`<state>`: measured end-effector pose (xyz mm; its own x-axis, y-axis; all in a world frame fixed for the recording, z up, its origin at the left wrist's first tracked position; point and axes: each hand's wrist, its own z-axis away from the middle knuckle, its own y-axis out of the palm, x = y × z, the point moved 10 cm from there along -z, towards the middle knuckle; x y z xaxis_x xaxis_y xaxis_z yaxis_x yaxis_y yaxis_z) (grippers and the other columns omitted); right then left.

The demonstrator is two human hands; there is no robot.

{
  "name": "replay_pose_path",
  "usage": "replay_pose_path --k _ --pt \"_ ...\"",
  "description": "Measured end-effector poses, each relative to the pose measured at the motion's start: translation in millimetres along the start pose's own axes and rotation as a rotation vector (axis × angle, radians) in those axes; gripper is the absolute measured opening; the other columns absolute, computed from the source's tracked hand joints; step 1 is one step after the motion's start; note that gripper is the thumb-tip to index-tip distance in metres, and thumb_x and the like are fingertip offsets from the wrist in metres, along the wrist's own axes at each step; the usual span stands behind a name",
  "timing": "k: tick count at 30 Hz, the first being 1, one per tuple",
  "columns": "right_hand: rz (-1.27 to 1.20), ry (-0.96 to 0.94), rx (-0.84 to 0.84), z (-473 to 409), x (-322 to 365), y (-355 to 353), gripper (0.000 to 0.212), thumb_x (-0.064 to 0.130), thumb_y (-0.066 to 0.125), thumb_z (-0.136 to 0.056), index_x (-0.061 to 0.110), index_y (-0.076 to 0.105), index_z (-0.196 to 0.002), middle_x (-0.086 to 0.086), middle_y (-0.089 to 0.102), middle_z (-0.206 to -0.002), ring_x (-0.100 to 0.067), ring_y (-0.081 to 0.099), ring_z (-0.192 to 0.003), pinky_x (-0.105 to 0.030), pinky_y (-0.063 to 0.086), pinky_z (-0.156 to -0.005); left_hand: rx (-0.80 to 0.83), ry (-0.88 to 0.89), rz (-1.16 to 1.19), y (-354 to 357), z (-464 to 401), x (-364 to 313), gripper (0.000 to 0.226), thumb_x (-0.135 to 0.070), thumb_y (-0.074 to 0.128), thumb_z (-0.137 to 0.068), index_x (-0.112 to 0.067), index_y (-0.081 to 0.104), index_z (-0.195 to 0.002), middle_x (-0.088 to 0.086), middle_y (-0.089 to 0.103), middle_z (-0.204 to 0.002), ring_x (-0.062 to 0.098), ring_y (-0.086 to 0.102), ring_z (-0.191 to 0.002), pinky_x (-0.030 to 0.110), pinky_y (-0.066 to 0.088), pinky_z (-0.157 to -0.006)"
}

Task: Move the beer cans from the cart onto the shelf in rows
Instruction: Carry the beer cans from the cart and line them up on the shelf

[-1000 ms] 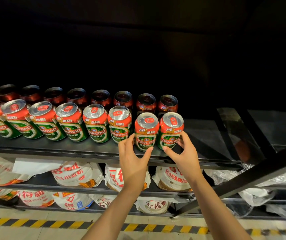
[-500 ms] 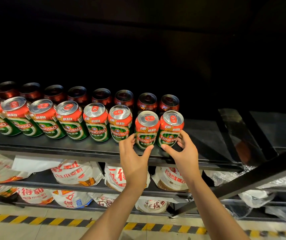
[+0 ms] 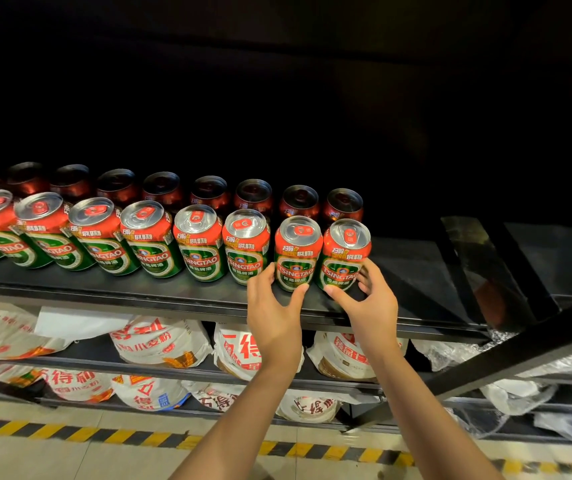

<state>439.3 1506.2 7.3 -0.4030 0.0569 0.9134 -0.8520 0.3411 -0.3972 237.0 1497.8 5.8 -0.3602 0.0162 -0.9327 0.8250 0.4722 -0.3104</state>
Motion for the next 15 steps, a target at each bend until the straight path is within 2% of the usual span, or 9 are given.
replay_pose_path --k 6,9,15 --pt "0.025 0.000 -0.005 -0.6 -0.9 1.1 0.071 0.027 0.079 -0.075 0.023 0.045 -0.137 0.006 0.057 -0.131 -0.009 0.050 -0.121 -0.028 0.041 -0.099 -0.009 0.000 -0.009 -0.1 -0.6 -0.8 0.057 -0.027 0.074 -0.079 -0.012 0.053 -0.130 0.002 0.054 -0.122 0.017 0.053 -0.115 0.030 0.045 -0.095" --pt "0.025 0.010 -0.001 0.4 -2.1 1.1 0.071 0.027 0.078 -0.075 0.024 0.044 -0.137 0.007 0.056 -0.132 -0.007 0.048 -0.121 -0.027 0.040 -0.098 -0.010 0.010 -0.026 0.1 0.5 -1.4 0.057 -0.026 0.073 -0.079 -0.012 0.052 -0.131 0.003 0.054 -0.124 0.018 0.053 -0.115 0.027 0.044 -0.093" --pt "0.032 0.017 0.020 4.3 1.7 2.3 0.070 0.026 0.076 -0.077 0.028 0.041 -0.138 0.010 0.054 -0.133 -0.003 0.046 -0.120 -0.024 0.038 -0.097 0.004 0.046 -0.080 -0.5 4.6 -6.7 0.056 -0.023 0.069 -0.084 -0.010 0.049 -0.134 0.003 0.050 -0.130 0.013 0.048 -0.121 0.012 0.030 -0.094"
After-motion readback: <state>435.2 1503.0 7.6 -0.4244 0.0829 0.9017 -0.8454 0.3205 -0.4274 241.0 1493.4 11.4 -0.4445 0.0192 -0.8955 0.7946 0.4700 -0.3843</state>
